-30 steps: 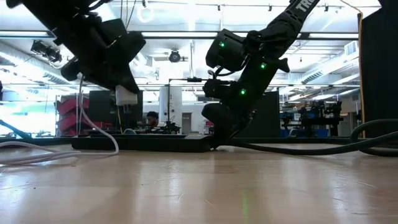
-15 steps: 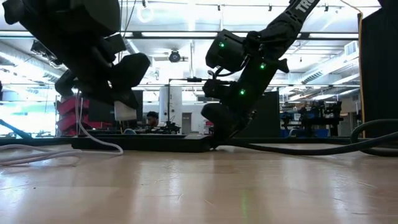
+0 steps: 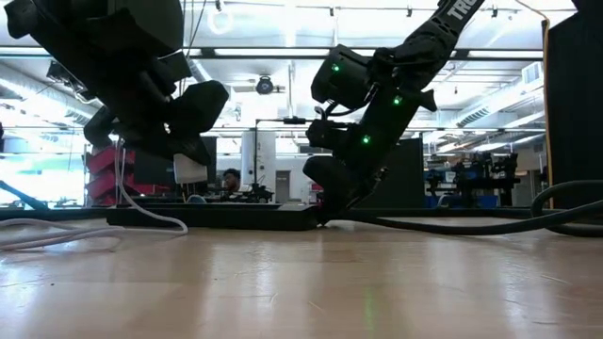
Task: Insert USB
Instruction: Insert the charger adapter into the outlet extension
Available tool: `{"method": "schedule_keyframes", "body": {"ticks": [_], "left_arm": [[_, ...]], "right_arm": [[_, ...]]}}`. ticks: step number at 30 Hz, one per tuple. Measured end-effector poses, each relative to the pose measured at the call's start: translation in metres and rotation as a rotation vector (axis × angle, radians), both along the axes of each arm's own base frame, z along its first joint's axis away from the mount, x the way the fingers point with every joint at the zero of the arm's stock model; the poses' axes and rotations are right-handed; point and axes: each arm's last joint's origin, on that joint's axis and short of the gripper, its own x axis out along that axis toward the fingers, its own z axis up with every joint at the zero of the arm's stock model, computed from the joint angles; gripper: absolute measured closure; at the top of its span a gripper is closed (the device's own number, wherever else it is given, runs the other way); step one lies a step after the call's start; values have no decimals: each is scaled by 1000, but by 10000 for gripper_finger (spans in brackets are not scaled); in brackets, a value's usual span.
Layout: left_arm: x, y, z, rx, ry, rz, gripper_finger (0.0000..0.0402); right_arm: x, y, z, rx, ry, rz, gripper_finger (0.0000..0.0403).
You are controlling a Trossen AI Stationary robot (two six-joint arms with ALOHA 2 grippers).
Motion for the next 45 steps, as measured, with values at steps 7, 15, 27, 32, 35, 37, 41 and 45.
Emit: {"method": "schedule_keyframes", "body": {"ticks": [7, 15, 27, 32, 35, 37, 41, 45], "left_arm": [[3, 4, -9, -2, 35, 19, 274], [4, 4, -12, -20, 45, 20, 274], [7, 15, -12, -136, 113, 40, 274], [11, 22, -12, -139, 130, 35, 274], [14, 29, -14, -163, 141, 40, 274], [15, 32, -14, -171, 150, 37, 274], [15, 33, -14, -162, 154, 36, 274], [12, 25, -15, -136, 162, 10, 274]], "right_arm": [[0, 0, 0, 1, -1, 1, 245], [0, 0, 0, 1, -4, 1, 247], [0, 1, 0, 11, -5, 9, 248], [0, 1, 0, 12, -5, 11, 249], [1, 2, 1, 18, -7, 19, 249], [1, 3, 1, 17, -6, 24, 250], [1, 4, 1, 20, -6, 30, 250], [1, 5, 0, 20, -1, 34, 251]]}}
